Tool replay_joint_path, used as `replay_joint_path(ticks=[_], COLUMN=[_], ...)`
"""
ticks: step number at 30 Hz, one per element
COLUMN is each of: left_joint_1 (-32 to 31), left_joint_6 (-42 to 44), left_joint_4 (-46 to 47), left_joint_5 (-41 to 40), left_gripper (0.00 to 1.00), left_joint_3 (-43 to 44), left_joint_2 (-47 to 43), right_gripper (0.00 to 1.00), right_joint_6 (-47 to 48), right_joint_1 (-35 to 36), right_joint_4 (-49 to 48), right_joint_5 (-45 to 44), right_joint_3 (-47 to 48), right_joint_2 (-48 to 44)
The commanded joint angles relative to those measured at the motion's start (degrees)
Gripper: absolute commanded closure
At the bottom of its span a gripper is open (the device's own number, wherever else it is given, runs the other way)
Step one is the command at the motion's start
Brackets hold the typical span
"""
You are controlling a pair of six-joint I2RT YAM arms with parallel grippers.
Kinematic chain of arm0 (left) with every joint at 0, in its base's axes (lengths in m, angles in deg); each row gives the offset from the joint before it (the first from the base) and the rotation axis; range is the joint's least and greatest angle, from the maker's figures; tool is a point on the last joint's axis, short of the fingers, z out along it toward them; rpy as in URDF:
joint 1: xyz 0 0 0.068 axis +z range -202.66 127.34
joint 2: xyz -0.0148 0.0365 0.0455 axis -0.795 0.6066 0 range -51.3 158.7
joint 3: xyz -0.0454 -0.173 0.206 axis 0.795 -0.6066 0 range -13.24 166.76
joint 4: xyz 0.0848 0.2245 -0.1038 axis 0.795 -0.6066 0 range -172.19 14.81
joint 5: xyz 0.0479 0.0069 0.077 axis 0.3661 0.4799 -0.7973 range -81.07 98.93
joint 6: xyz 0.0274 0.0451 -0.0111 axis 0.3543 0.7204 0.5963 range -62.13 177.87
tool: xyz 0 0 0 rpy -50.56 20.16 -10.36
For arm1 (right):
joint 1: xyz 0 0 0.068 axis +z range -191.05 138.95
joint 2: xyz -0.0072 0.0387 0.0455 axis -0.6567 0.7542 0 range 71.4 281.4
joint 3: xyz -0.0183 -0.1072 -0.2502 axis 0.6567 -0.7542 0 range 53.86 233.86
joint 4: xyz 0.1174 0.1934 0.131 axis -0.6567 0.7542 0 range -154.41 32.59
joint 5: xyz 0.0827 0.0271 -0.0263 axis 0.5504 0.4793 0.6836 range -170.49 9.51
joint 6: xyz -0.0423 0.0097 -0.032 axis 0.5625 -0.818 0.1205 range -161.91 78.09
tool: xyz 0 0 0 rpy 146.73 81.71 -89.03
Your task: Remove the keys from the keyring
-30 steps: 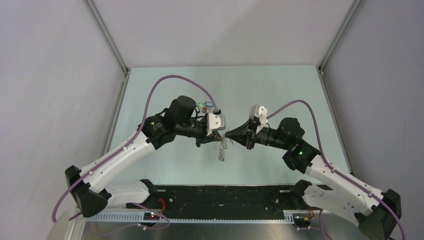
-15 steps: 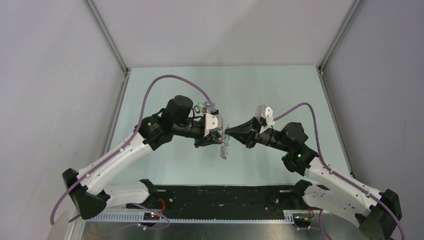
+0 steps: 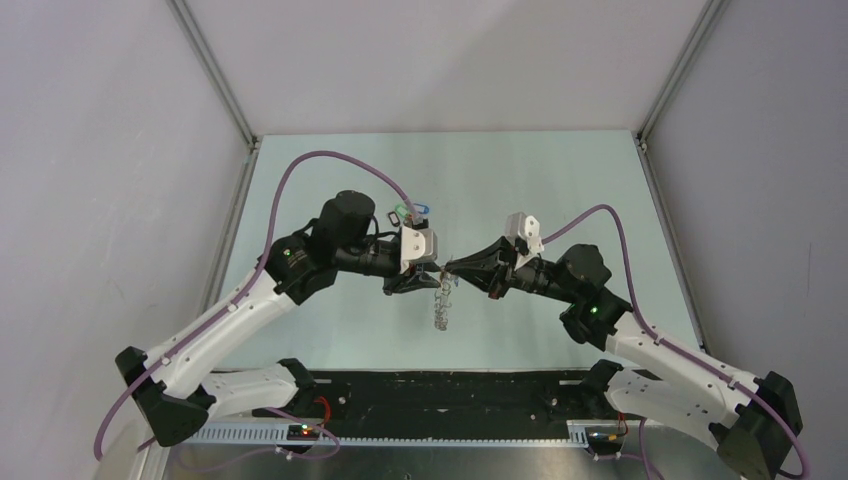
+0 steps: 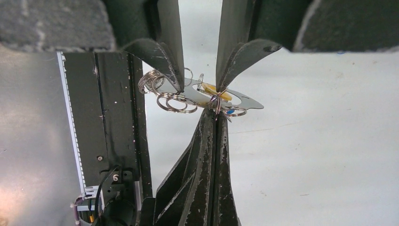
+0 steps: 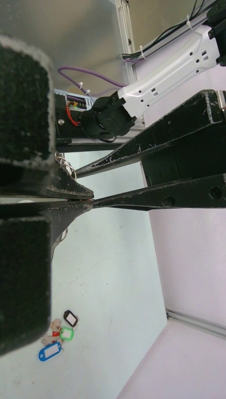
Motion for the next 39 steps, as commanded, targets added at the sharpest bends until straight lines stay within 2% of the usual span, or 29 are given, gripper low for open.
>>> replay_joint_path(ticks=[1, 11, 14, 16, 21, 23, 25, 27, 28, 30, 39], left_joint_1=[0.7, 3.1, 3.3, 3.3, 3.3, 3.3, 3.3, 3.3, 3.3, 3.3, 3.3], left_joint_6=[-0.6, -1.4, -0.6, 0.4, 1.6, 1.5, 0.9, 0.0, -0.4, -0.8, -2.1], left_joint_4=[2.3, 2.3, 2.4, 2.3, 2.4, 2.3, 2.3, 2.3, 2.3, 2.3, 2.3], left_joint_5=[-1.1, -3.3, 2.0, 6.4, 10.6, 11.9, 12.3, 11.4, 11.3, 11.0, 12.2], left_gripper=[0.65, 0.65, 0.58, 0.57, 0.57, 0.6, 0.67, 0.8, 0.9, 0.99, 1.0], left_joint_3=[0.8, 0.5, 0.7, 0.4, -0.2, -0.2, 0.4, 1.1, 1.1, 1.2, 1.7], left_joint_2=[-0.2, -0.8, -0.7, -1.1, -1.4, -0.7, 0.2, 1.2, 1.7, 2.4, 4.0], right_gripper=[1.0, 1.0, 1.0, 1.0, 1.0, 1.0, 1.0, 1.0, 1.0, 1.0, 1.0], right_joint_6=[0.5, 1.3, 1.3, 1.2, 0.9, 0.7, 0.6, 0.4, 0.3, 0.0, 1.5], right_joint_1=[0.5, 0.5, 0.5, 0.5, 0.5, 0.5, 0.5, 0.5, 0.5, 0.5, 3.4], right_joint_4=[-5.4, -4.3, -4.7, -5.0, -5.5, -5.9, -6.5, -6.9, -7.1, -7.4, -12.7], right_joint_5=[0.9, 0.8, 1.0, 1.2, 1.2, 1.3, 1.4, 1.5, 1.5, 1.6, -1.2], right_joint_3=[0.6, 0.6, 0.6, 0.6, 0.6, 0.6, 0.6, 0.7, 0.7, 0.7, 0.7], right_joint_2=[-0.2, -0.7, -0.4, -0.3, 0.0, 0.2, 0.4, 0.5, 0.5, 0.5, 1.0])
